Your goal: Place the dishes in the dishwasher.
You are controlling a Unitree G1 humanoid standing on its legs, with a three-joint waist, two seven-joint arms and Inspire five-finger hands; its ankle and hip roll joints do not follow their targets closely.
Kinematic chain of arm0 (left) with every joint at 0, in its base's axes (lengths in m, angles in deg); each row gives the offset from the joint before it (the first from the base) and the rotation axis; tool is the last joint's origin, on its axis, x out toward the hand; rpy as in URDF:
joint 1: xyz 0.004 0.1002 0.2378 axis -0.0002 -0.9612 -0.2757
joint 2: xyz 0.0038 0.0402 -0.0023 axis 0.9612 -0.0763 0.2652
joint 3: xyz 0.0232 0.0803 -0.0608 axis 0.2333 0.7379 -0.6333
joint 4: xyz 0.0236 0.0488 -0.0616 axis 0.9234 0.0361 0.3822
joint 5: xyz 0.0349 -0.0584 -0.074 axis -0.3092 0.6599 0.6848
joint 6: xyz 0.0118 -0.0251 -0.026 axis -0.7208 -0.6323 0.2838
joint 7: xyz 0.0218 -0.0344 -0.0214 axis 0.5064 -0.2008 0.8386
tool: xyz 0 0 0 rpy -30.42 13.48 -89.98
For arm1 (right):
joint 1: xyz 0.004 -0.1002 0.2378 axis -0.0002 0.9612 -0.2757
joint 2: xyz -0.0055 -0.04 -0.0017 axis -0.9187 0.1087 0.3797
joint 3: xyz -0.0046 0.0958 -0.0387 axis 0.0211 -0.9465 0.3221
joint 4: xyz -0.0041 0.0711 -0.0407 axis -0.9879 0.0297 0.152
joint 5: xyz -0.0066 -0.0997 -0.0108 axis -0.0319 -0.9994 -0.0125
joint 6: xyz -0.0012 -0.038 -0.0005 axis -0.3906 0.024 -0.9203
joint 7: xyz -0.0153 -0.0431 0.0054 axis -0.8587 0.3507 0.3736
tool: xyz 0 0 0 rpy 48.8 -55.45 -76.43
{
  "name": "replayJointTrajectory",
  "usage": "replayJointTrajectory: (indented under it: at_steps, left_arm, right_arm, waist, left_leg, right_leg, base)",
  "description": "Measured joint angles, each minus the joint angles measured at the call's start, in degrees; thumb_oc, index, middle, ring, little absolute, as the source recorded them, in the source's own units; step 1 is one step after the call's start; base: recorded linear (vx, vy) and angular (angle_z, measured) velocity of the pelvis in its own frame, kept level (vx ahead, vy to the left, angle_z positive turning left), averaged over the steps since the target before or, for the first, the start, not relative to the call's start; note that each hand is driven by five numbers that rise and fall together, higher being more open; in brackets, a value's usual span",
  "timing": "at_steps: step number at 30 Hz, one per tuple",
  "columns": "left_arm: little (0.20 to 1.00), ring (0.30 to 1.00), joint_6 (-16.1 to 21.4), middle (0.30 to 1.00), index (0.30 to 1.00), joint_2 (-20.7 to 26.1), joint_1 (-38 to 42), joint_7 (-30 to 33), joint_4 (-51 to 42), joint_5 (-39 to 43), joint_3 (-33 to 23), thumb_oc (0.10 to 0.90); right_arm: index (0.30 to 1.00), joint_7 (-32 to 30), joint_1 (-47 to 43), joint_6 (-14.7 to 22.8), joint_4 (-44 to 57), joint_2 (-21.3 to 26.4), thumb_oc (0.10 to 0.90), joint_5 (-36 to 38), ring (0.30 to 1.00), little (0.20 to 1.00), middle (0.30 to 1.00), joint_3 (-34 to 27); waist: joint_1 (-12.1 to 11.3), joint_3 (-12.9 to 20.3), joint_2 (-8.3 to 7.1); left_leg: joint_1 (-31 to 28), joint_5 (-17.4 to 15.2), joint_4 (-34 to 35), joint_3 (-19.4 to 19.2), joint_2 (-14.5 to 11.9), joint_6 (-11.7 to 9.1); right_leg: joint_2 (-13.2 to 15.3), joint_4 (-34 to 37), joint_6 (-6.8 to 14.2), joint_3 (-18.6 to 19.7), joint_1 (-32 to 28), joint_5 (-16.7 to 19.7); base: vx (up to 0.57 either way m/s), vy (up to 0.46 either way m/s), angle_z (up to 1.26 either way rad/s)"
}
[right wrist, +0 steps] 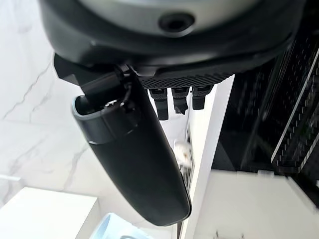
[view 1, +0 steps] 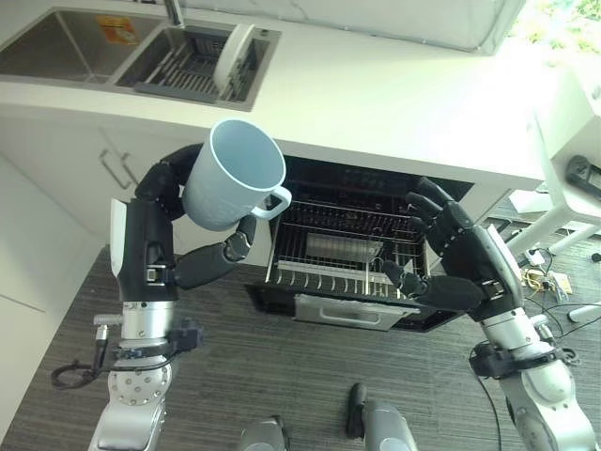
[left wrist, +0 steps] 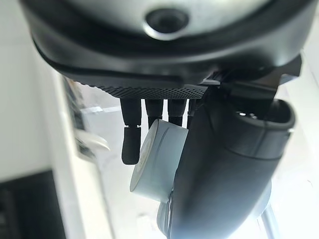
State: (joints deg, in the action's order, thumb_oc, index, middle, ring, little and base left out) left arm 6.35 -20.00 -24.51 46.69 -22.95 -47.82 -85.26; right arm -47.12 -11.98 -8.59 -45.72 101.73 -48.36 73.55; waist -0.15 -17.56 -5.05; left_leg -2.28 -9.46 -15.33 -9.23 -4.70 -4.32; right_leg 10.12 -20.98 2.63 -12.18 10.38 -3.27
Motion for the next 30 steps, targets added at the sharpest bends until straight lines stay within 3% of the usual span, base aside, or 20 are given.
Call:
replayJointTrajectory:
  at_steps: [1, 2, 3, 4, 6, 7, 8, 9, 10, 11, 12, 14, 16, 18, 22, 30]
  left_arm:
    - [0.3, 0.3, 0.0, 0.3, 0.3, -0.2, 0.1, -0.2, 0.0, 0.5, 0.3, 0.4]
    - [0.3, 0.3, 0.0, 0.3, 0.3, -1.4, 0.4, -0.2, 0.4, 1.5, 1.9, 0.4]
    - [0.3, 0.3, 0.0, 0.3, 0.3, -1.7, 1.6, -0.2, 0.8, 1.3, 3.4, 0.4]
    - [0.3, 0.3, 0.0, 0.3, 0.3, -2.3, 2.8, -0.2, 1.4, 1.2, 4.6, 0.4]
    - [0.3, 0.3, 1.0, 0.3, 0.3, -2.7, 7.4, 2.3, 7.0, -1.1, 8.4, 0.4]
    - [0.3, 0.3, 1.2, 0.3, 0.3, -2.6, 8.1, 3.4, 8.4, -1.6, 8.8, 0.4]
    - [0.3, 0.3, 1.2, 0.3, 0.3, -2.5, 7.9, 4.0, 8.8, -1.8, 8.8, 0.4]
    - [0.3, 0.3, 1.3, 0.3, 0.3, -2.4, 8.5, 4.3, 9.3, -2.8, 8.8, 0.4]
    - [0.3, 0.3, 2.0, 0.3, 0.3, -2.1, 10.3, 4.3, 12.1, -4.1, 9.3, 0.4]
    - [0.3, 0.3, 2.0, 0.3, 0.3, -2.1, 10.3, 4.3, 12.1, -4.1, 9.3, 0.4]
    - [0.3, 0.3, 2.0, 0.3, 0.3, -1.3, 9.8, 5.9, 13.1, -5.4, 9.8, 0.4]
    - [0.3, 0.3, 2.1, 0.3, 0.3, -1.0, 10.0, 7.6, 14.4, -6.1, 10.3, 0.4]
    - [0.3, 0.3, 2.6, 0.3, 0.3, -0.9, 10.3, 9.9, 15.5, -8.0, 10.5, 0.4]
    - [0.3, 0.3, 2.8, 0.3, 0.3, -0.5, 12.3, 11.4, 18.1, -11.0, 13.9, 0.4]
    - [0.3, 0.3, 7.2, 0.3, 0.3, -0.3, 14.8, 11.0, 20.9, -16.2, 19.5, 0.4]
    - [0.3, 0.3, 7.6, 0.3, 0.3, -0.5, 14.8, 9.6, 20.9, -16.1, 22.7, 0.4]
  right_arm:
    - [0.9, 0.0, 0.0, -0.2, 0.0, 0.9, 0.8, 0.4, 0.9, 0.9, 0.9, -0.9]
    - [0.9, -0.7, -0.4, -1.2, -0.1, 1.2, 0.8, 1.0, 0.9, 0.9, 0.9, -1.0]
    - [0.9, -0.8, -0.8, -1.1, -0.2, 1.2, 0.8, 0.9, 0.9, 0.9, 0.9, -0.8]
    - [0.9, -1.2, -1.5, -1.2, -0.8, 0.2, 0.8, 1.0, 0.9, 0.9, 0.9, -0.7]
    - [0.9, -1.4, -3.5, -3.7, -3.8, 0.4, 0.8, 0.9, 0.9, 0.9, 0.9, 3.0]
    - [0.9, -0.6, -3.5, -4.8, -3.9, 1.7, 0.8, 0.8, 0.9, 0.9, 0.9, 4.2]
    - [0.9, 0.0, -2.1, -5.3, -3.8, 1.8, 0.8, 1.1, 0.9, 0.9, 0.9, 4.1]
    - [0.9, 0.6, -1.5, -6.2, -3.7, 2.4, 0.8, 2.1, 0.9, 0.9, 0.9, 3.7]
    - [0.9, 1.5, -0.1, -8.6, -4.4, -0.2, 0.8, 5.1, 0.9, 0.9, 0.9, 3.4]
    - [0.9, 1.5, -0.1, -8.6, -4.4, -0.2, 0.8, 5.1, 0.9, 0.9, 0.9, 3.4]
    - [0.9, 4.0, 0.8, -10.0, -4.5, -3.1, 0.8, 8.3, 0.9, 0.9, 0.9, 3.7]
    - [0.9, 5.2, -0.3, -11.0, -4.7, -5.0, 0.8, 10.9, 0.9, 0.9, 0.9, 5.1]
    - [0.9, 7.2, -3.0, -12.0, -5.0, -7.5, 0.8, 13.9, 0.9, 0.9, 0.9, 7.3]
    - [0.9, 7.9, -5.8, -12.2, -6.2, -7.7, 0.8, 15.1, 0.9, 0.9, 0.9, 9.5]
    - [0.9, 7.6, -9.8, -12.2, -8.5, -8.2, 0.8, 17.9, 0.9, 0.9, 0.9, 10.5]
    - [0.9, 3.9, -10.7, -10.9, -8.7, -8.2, 0.8, 20.1, 0.9, 0.9, 0.9, 11.5]
  waist:
    - [0.3, 0.1, 0.42]
    - [0.7, 0.4, 1.05]
    - [1.9, 0.9, 3.48]
    - [1.7, 0.9, 4.47]
    - [1.7, 1.8, 5.68]
    - [1.7, 2.0, 5.38]
    - [1.6, 3.5, 5.44]
    - [2.5, 5.1, 6.78]
    - [4.6, 5.9, 3.44]
    - [4.6, 5.9, 3.44]
    - [4.6, 6.9, 1.24]
    - [4.4, 6.9, 0.24]
    - [3.7, 6.9, -0.3]
    - [2.9, 6.8, -0.48]
    - [3.1, 7.0, -1.47]
    - [2.8, 7.5, -0.94]
  left_leg:
    - [0.4, 1.6, -0.6, 0.2, -0.3, -0.4]
    - [4.2, 0.9, -2.7, 0.0, -1.4, -0.3]
    - [7.9, 1.6, -2.9, 0.0, -3.4, -0.8]
    - [10.6, 1.5, -4.7, 0.0, -4.2, -0.7]
    - [15.6, 1.3, -7.3, -0.2, -5.3, -0.8]
    - [16.3, -0.2, -12.6, -0.2, -5.0, 0.8]
    - [15.7, -1.7, -14.4, -0.1, -4.7, 1.0]
    - [13.8, -1.7, -10.5, 0.1, -5.0, 0.9]
    - [12.3, -0.5, -7.5, -0.9, -2.0, 2.2]
    - [12.3, -0.5, -7.5, -0.9, -2.0, 2.2]
    - [11.7, 0.7, -6.8, -1.6, -0.1, 3.9]
    - [11.1, 0.9, -6.5, -1.7, 0.8, 4.3]
    - [10.9, 0.9, -6.3, -2.0, 0.9, 4.5]
    - [10.1, 0.9, -5.9, -2.0, 0.2, 4.4]
    - [10.1, 1.1, -5.8, -2.1, -2.5, 2.7]
    - [8.8, 2.0, -5.2, -2.3, -4.3, 1.7]
  right_leg:
    - [-0.5, -0.1, -0.6, 0.0, -0.1, -0.6]
    - [-0.6, 0.7, -2.1, -0.4, -1.3, -1.3]
    - [-1.6, 0.6, -2.4, -1.5, -1.7, -2.9]
    - [-1.7, -0.4, -2.9, -1.9, -1.6, -4.0]
    - [-0.4, -1.5, -1.7, -3.4, -1.8, -4.9]
    - [1.5, -2.0, -1.2, -3.5, -1.8, -4.9]
    - [3.1, -1.4, 0.2, -4.1, -1.5, -4.1]
    - [3.2, -1.0, 2.0, -4.4, -0.8, -3.1]
    - [6.1, 0.1, 4.4, -3.7, -1.6, -1.7]
    - [6.1, 0.1, 4.4, -3.7, -1.6, -1.7]
    - [6.5, 4.0, 5.2, -3.4, -3.3, 0.8]
    - [6.4, 5.9, 5.4, -2.5, -5.0, 2.0]
    - [6.3, 6.9, 7.0, -2.5, -5.5, 2.8]
    - [5.5, 7.0, 7.0, -2.5, -6.1, 2.8]
    - [3.3, 7.6, 5.6, -2.3, -5.6, 2.6]
    - [1.4, 6.7, 3.8, -2.0, -5.8, 2.5]
  base:
    - [0.04, 0.008, -0.04]
    - [0.06, 0.122, 0.25]
    - [0.08, 0.218, 0.34]
    - [0.08, 0.23, 0.43]
    - [0.07, 0.193, 0.02]
    - [0.08, 0.206, -0.51]
    - [0.05, 0.18, -0.57]
    - [0.11, 0.16, -0.15]
    - [0.06, 0.097, 0.14]
    - [0.06, 0.069, 0.23]
    - [-0.01, 0.028, 0.07]
    - [-0.01, 0.024, 0.14]
    - [0.01, 0.0, 0.02]
    - [-0.01, -0.049, -0.1]
    - [0.02, -0.088, -0.17]
    - [0.04, -0.047, -0.06]
